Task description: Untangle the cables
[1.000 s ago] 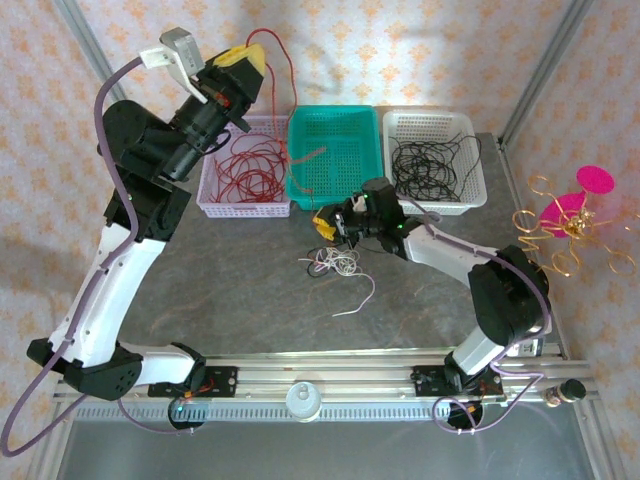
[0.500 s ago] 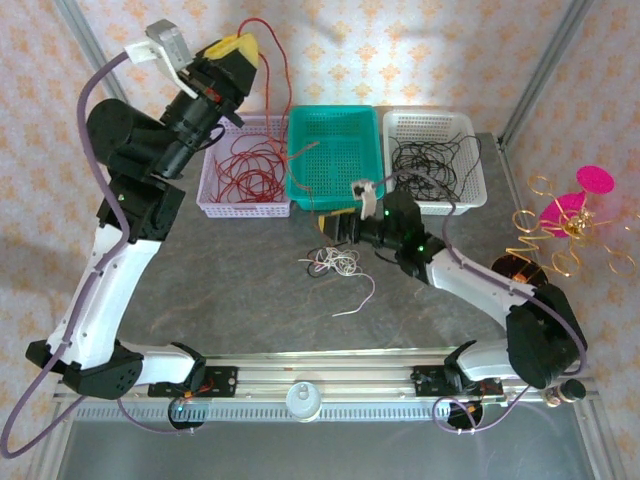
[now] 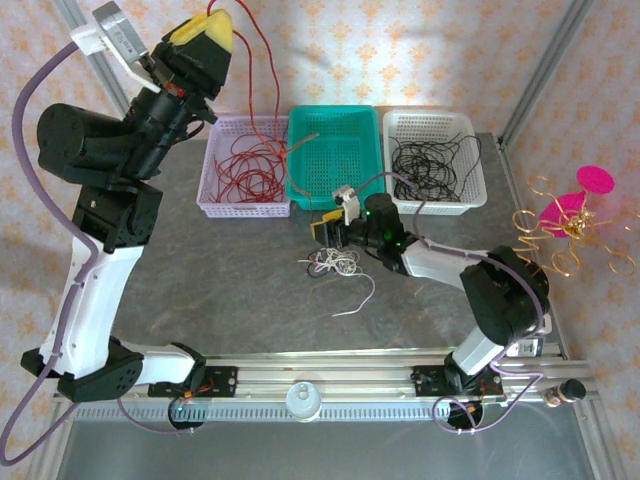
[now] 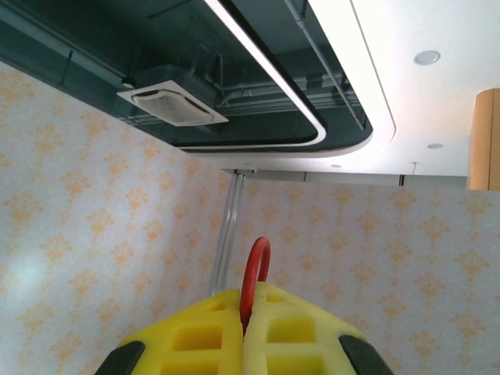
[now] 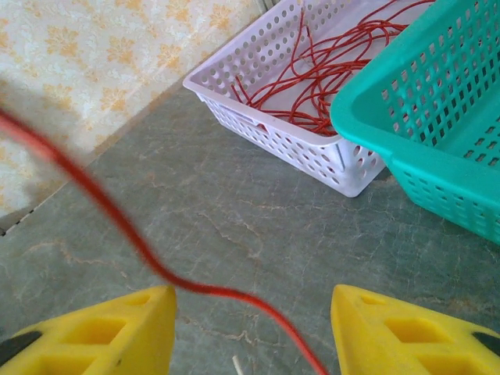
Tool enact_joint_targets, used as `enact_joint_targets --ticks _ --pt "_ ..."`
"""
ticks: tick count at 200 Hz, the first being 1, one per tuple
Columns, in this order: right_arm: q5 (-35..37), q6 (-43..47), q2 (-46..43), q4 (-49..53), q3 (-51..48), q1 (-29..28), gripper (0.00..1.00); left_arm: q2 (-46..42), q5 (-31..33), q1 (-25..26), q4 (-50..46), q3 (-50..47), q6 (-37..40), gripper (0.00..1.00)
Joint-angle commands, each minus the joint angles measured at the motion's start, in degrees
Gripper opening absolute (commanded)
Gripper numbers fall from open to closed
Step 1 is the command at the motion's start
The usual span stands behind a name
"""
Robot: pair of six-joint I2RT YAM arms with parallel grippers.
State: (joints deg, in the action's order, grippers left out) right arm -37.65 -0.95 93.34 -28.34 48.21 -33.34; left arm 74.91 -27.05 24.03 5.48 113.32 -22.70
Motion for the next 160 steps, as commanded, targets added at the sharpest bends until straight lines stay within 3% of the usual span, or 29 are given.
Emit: enact_joint_targets --ticks 1,33,59,74,119,160 --pt "-0.94 1.03 3.48 -3.68 3.12 -0.32 0.52 -0.47 -1.96 0.13 2.37 2.5 -1.21 0.0" --pt "1.57 0.06 9.3 -2.97 8.27 -1.29 0.4 -1.01 -1.78 0.13 1.58 3.04 -0.98 0.0" --pt "10.0 -0.5 9.93 0.14 10.62 -1.2 0.11 -1.63 -0.96 0.09 -0.63 3.36 0.29 0.0" --pt "15.38 -0.29 7.62 1.68 10.56 -0.91 0.0 -2.17 0.5 0.07 -3.13 3.29 1.16 0.0" --pt "16.81 0.31 -1.54 7.53 11.97 -0.23 0.0 -4.12 6.81 0.01 -13.71 0.33 3.54 0.0" --pt "20.66 1.32 -8.9 14.8 12.17 -0.29 0.0 -9.73 23.17 -0.88 -26.92 -11.46 7.66 0.0"
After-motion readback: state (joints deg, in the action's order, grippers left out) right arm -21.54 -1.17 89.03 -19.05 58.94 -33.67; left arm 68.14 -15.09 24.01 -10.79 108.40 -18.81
